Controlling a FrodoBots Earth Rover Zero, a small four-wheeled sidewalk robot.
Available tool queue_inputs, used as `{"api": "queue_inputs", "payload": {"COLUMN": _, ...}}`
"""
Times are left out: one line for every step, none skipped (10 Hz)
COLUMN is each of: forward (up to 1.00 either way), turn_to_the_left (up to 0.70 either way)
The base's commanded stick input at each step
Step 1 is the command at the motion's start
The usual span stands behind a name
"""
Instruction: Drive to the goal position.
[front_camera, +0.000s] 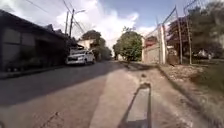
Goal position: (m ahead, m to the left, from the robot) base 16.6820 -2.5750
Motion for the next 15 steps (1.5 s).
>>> {"api": "queue_inputs", "payload": {"forward": 1.00, "turn_to_the_left": 0.00}}
{"api": "queue_inputs", "payload": {"forward": 1.00, "turn_to_the_left": 0.00}}
{"api": "queue_inputs", "payload": {"forward": 1.00, "turn_to_the_left": 0.00}}
{"api": "queue_inputs", "payload": {"forward": 1.00, "turn_to_the_left": 0.00}}
{"api": "queue_inputs", "payload": {"forward": 1.00, "turn_to_the_left": 0.00}}
{"api": "queue_inputs", "payload": {"forward": 1.00, "turn_to_the_left": -0.07}}
{"api": "queue_inputs", "payload": {"forward": 1.00, "turn_to_the_left": -0.21}}
{"api": "queue_inputs", "payload": {"forward": 1.00, "turn_to_the_left": -0.40}}
{"api": "queue_inputs", "payload": {"forward": 1.00, "turn_to_the_left": -0.36}}
{"api": "queue_inputs", "payload": {"forward": 1.00, "turn_to_the_left": -0.05}}
{"api": "queue_inputs", "payload": {"forward": 1.00, "turn_to_the_left": 0.00}}
{"api": "queue_inputs", "payload": {"forward": 1.00, "turn_to_the_left": 0.00}}
{"api": "queue_inputs", "payload": {"forward": 1.00, "turn_to_the_left": 0.00}}
{"api": "queue_inputs", "payload": {"forward": 1.00, "turn_to_the_left": 0.00}}
{"api": "queue_inputs", "payload": {"forward": 1.00, "turn_to_the_left": 0.00}}
